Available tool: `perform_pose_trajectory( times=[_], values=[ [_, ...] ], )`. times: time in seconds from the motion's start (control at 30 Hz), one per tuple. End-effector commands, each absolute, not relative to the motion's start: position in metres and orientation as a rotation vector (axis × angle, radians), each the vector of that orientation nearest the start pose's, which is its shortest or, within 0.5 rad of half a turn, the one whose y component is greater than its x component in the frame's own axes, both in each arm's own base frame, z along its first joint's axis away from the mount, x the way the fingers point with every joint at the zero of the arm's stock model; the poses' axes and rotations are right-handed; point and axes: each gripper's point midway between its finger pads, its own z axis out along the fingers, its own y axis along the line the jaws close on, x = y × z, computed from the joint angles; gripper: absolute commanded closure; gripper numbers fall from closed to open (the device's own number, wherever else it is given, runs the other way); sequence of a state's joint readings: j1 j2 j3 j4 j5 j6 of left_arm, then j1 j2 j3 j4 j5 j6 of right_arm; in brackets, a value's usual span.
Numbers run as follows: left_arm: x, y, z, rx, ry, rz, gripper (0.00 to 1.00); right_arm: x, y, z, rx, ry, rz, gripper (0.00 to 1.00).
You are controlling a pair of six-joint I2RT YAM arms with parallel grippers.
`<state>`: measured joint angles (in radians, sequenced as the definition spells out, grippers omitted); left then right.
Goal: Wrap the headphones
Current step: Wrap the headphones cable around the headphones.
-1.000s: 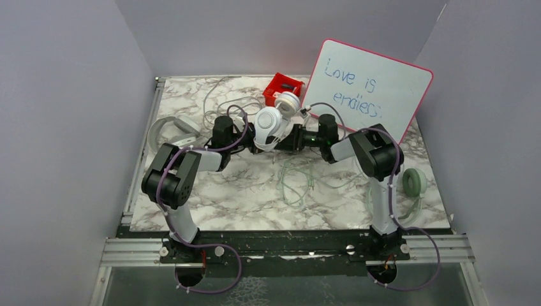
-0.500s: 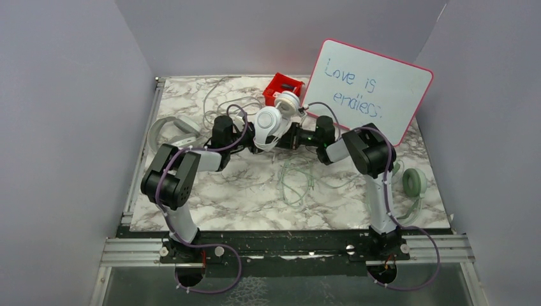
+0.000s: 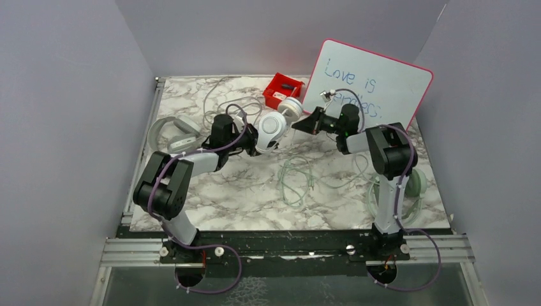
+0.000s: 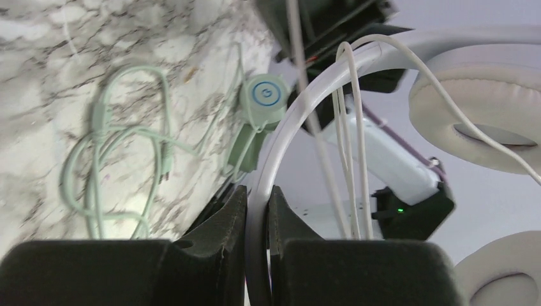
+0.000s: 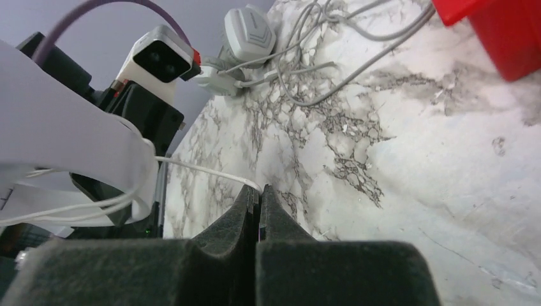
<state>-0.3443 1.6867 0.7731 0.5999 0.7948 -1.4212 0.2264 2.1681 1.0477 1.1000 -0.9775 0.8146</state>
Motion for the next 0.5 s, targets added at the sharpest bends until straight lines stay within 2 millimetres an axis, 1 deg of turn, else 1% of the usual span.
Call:
perform_pose_trajectory(
  times=[0.0,0.1,0.27,0.33,0.47],
  values=[
    [0.324,-0.276,0.191,-0.287,2.219,-1.689,1.00,0.439,0.245,0.118,-0.360,1.811,1.414,1.00],
    [0.330,-0.270,0.195,-0.190,2.258,-1.530,1.00,0.439,0.242,0.123,-0.371,1.810,1.396,1.00],
    [0.333,-0.251,0.208,-0.022,2.292,-1.263,1.00,0.449,0.228,0.134,-0.333,1.796,1.365,1.00],
    [0.331,-0.244,0.213,0.013,2.289,-1.190,1.00,0.451,0.225,0.139,-0.338,1.785,1.367,1.00],
    [0.331,-0.229,0.218,0.069,2.290,-1.048,1.00,0.453,0.224,0.151,-0.365,1.768,1.357,1.00]
  ],
)
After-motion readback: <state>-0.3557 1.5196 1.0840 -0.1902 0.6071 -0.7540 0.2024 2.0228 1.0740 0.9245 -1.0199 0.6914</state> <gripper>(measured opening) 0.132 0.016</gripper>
